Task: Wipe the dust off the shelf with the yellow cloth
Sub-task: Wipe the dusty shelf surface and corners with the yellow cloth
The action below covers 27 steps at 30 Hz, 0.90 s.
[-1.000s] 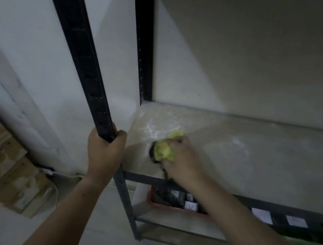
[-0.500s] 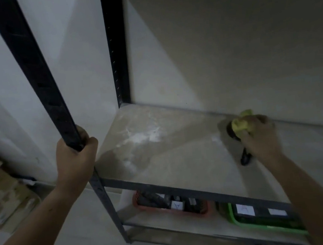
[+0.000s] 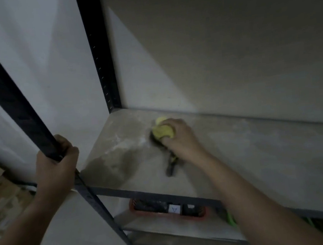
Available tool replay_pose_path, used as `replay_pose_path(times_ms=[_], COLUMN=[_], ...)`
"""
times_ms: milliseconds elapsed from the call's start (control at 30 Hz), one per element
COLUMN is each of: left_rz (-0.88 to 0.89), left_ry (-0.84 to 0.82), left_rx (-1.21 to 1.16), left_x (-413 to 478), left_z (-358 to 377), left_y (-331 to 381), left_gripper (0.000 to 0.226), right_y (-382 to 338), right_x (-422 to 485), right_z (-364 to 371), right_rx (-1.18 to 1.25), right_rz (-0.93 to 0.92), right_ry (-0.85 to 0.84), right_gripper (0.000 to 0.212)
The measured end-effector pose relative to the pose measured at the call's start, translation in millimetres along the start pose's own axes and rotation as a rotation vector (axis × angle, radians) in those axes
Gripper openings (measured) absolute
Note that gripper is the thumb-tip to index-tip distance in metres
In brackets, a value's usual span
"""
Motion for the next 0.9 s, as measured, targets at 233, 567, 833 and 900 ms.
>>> replay_pose_path(times_ms=[233,567,833,900], left_rz=[0.016,0.016,-0.058,-0.050], left_ry=[-0.008,-0.001,-0.036,-0.040], left_rx=[-0.021,-0.082,-0.100,-0.113], left_x=[0.7,13.1,7.9,7.3], left_z=[-0.6,-3.1,5.0,5.9], left_y=[-12.1,-44.2,-37.7,-38.4], left_gripper=[0.028,0.025,0.022,0.023], right_y=[209.2,48.9,124.6,181.0], right_x=[-21.0,7.1,-9.2,-21.8], right_z=[-206.0,3.7,-115.9,-170.0], right_rx=[-0.573,-0.142,0.660,0.403], right_rz=[0.549,0.055,0.333,0.478], right_ry=[0.324,0.168,0.132,0.296], right_gripper=[0.039,0.036,0.050,0.053])
Point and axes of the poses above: each hand's wrist, its own x-axis towards the middle knuckle, its own z-axis out of the palm, y = z × x, the point moved 8 cm from there along x, towards the middle knuckle, and after that the axes turned 1 degree about y, right-handed, at the moved point
